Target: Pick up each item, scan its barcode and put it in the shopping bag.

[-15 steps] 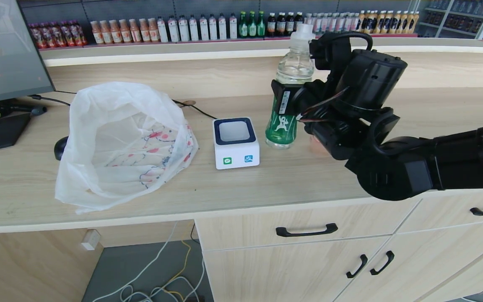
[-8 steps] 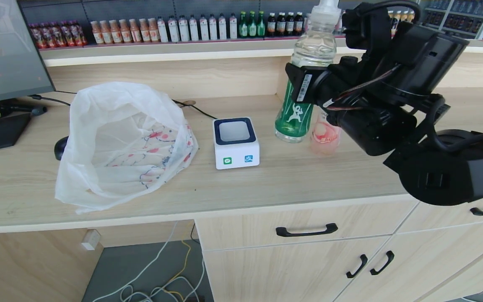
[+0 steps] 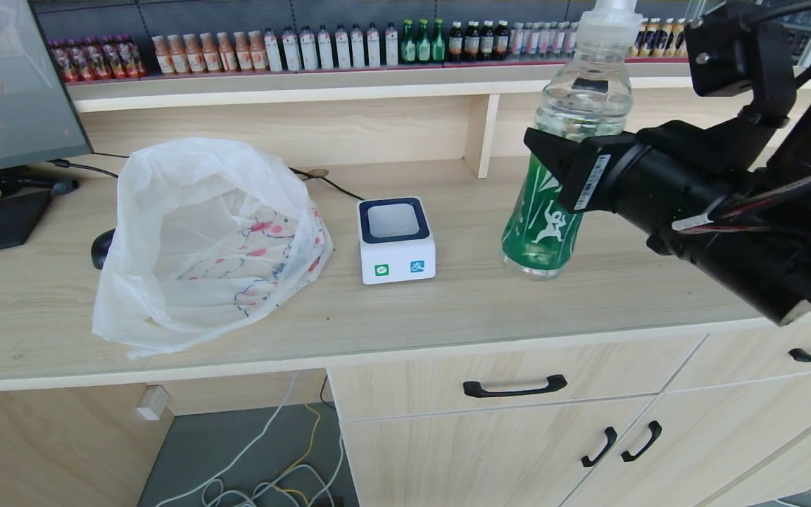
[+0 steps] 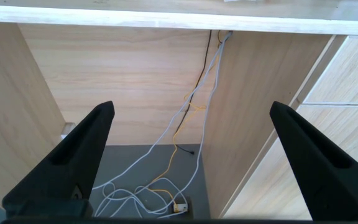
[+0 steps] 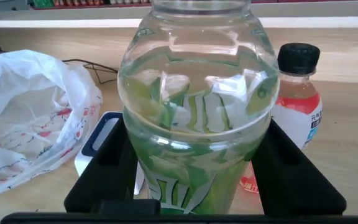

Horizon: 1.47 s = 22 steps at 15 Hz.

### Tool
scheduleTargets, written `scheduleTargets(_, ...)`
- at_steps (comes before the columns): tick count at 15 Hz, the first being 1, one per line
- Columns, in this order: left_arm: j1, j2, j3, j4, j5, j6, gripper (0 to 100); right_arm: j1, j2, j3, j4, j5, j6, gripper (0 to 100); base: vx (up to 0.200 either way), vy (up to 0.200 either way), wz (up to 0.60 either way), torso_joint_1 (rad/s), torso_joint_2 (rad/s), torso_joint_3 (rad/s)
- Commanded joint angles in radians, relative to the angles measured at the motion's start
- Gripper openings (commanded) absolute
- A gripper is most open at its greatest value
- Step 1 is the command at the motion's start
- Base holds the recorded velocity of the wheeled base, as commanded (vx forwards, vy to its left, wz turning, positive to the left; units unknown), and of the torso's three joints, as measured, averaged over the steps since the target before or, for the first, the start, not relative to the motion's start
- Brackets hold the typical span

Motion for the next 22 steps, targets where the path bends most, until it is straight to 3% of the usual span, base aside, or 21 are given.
scheduleTargets(1,0.0,0.0,0.0,0.0,0.0,0.0,100,0.002,-0.117,0.105,-0.002,0.05,-0.049,0,0.0,0.0,0.0,0.0,0.0,0.0)
scheduleTargets(7,0.0,0.0,0.0,0.0,0.0,0.0,100,0.119,-0.206,0.268,-0.037,0.064,-0.164,0,0.0,0.0,0.0,0.0,0.0,0.0)
scheduleTargets(13,0.0,0.0,0.0,0.0,0.0,0.0,100,0.143,-0.279,0.459,-0.06,0.061,-0.287,0,0.0,0.0,0.0,0.0,0.0,0.0)
scheduleTargets(22,0.0,0.0,0.0,0.0,0.0,0.0,100,0.234,-0.098,0.676,-0.573,0.062,-0.612,0,0.0,0.0,0.0,0.0,0.0,0.0)
